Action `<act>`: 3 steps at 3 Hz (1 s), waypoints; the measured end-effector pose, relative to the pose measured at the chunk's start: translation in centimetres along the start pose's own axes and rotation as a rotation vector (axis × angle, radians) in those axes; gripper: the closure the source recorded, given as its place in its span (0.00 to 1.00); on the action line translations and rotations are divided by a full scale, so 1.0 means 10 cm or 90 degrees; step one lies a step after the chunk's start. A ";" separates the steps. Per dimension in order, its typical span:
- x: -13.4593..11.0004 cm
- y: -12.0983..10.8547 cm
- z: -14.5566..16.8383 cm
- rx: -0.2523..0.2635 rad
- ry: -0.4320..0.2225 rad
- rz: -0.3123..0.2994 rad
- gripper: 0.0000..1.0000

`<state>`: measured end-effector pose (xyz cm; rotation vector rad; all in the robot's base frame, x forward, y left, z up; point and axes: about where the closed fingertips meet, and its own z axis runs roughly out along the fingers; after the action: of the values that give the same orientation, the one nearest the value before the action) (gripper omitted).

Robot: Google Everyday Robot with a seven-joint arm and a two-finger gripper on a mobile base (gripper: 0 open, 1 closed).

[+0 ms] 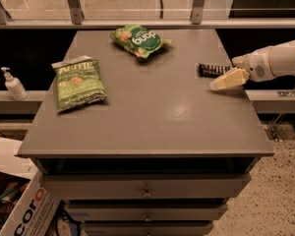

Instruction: Move rxbar chocolate near green jalapeno chip bag

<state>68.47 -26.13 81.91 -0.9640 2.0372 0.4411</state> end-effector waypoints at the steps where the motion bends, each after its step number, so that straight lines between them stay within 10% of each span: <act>1: 0.04 -0.02 0.01 0.002 0.000 0.009 0.39; 3: 0.07 0.00 0.00 -0.006 -0.003 0.015 0.85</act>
Offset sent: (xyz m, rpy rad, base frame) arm -0.0004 -0.0141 -0.0017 0.0167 0.0079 -0.0279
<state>68.27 -26.47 81.32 -0.9443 2.0461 0.4662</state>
